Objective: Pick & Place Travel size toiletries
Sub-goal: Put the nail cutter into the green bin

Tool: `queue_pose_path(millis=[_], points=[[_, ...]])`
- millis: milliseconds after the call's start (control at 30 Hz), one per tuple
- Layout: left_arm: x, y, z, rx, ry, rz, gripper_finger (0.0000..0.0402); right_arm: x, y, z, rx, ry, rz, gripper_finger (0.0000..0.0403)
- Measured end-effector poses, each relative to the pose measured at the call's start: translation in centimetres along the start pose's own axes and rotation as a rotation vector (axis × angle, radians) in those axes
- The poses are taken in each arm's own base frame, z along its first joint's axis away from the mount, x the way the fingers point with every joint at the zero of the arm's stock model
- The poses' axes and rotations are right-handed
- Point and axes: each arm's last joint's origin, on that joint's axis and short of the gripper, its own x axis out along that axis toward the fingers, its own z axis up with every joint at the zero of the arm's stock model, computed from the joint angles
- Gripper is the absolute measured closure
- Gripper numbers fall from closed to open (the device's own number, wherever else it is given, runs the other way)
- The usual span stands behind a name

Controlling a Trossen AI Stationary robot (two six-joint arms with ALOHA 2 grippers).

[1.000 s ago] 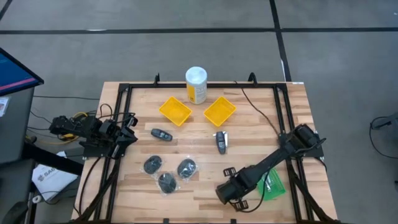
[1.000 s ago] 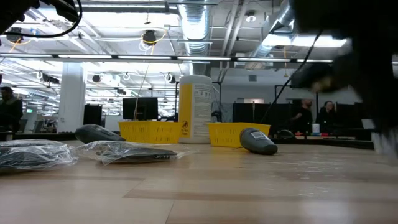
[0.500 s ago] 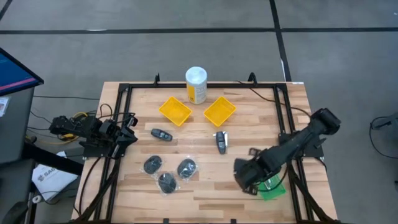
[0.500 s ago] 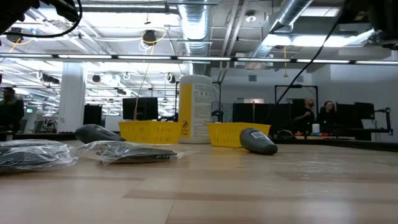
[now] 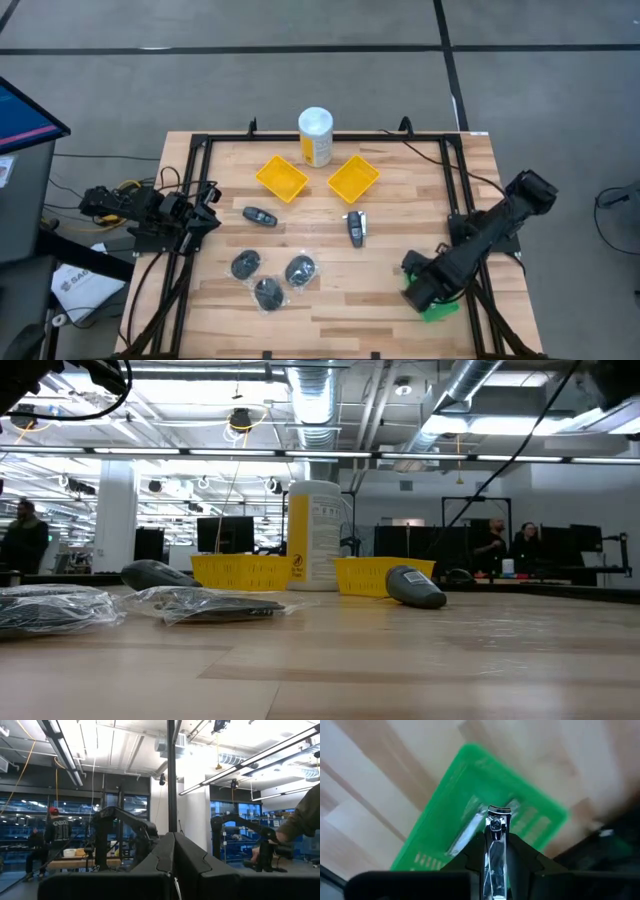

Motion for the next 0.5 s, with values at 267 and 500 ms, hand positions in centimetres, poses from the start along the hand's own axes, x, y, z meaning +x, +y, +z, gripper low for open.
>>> queue_pose_path(millis=[267, 500], points=[[0.0, 0.0, 0.0, 0.0, -0.001, 0.0, 0.0399, 2.7, 0.5, -1.5, 0.048, 0.022, 0.077, 0.0359], [0.0, 0.0, 0.0, 0.0, -0.001, 0.0, 0.0399, 3.0, 0.5, -2.3, 0.05, 0.036, 0.066, 0.0328]])
